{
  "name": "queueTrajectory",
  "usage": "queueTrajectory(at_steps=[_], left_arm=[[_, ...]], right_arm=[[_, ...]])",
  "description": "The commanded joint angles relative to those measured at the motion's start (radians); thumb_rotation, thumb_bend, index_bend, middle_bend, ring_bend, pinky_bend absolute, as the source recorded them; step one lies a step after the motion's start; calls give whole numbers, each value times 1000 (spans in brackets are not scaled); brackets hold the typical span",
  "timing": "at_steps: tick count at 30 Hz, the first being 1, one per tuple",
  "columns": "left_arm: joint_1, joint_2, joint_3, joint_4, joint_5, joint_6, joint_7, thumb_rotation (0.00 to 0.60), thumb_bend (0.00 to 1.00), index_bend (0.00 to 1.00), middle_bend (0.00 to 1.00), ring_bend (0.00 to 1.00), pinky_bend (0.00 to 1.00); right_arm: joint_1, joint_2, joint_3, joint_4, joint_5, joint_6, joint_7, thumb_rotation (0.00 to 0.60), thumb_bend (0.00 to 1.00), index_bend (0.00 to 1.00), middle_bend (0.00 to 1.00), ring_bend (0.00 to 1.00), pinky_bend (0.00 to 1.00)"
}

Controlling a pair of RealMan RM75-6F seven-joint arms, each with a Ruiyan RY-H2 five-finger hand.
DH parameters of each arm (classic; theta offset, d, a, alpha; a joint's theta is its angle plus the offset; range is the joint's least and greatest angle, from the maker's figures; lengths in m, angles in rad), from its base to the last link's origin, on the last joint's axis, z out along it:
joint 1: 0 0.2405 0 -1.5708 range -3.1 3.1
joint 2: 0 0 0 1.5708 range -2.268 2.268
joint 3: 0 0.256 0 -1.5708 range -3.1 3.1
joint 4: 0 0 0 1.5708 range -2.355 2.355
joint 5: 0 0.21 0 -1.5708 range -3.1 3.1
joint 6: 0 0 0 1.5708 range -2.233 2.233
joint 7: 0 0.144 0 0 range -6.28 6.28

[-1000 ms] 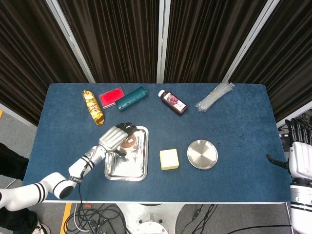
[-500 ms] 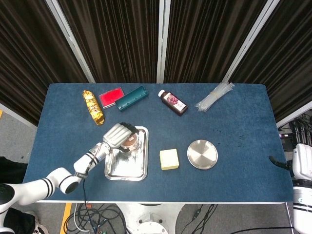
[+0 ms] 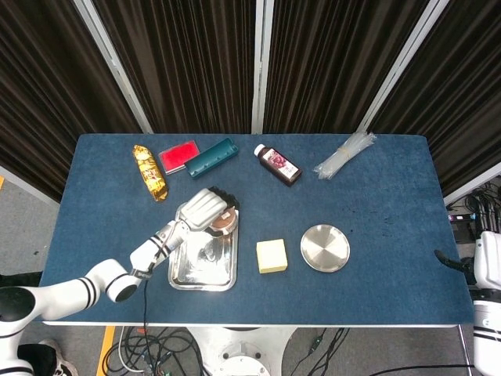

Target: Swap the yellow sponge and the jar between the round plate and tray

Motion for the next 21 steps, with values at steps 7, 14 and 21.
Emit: queueTrajectory(at_steps=[7, 14, 21], left_arm=[[-161, -113, -60, 120, 14, -73, -90, 600, 159, 389, 401, 367, 317], [-244, -244, -38, 322, 36, -105, -198, 600, 159, 389, 394, 364, 316], [-258, -300, 12, 437, 61, -91, -287, 600, 157, 367, 323, 288, 307]], right_arm=[[-26, -2, 15, 19, 0, 19, 47, 600, 0, 0, 0, 0, 0], [-41, -2, 22, 36, 14, 13, 68, 600, 0, 0, 0, 0, 0], [-42, -11, 25, 52, 13, -4, 77, 600, 0, 0, 0, 0, 0]])
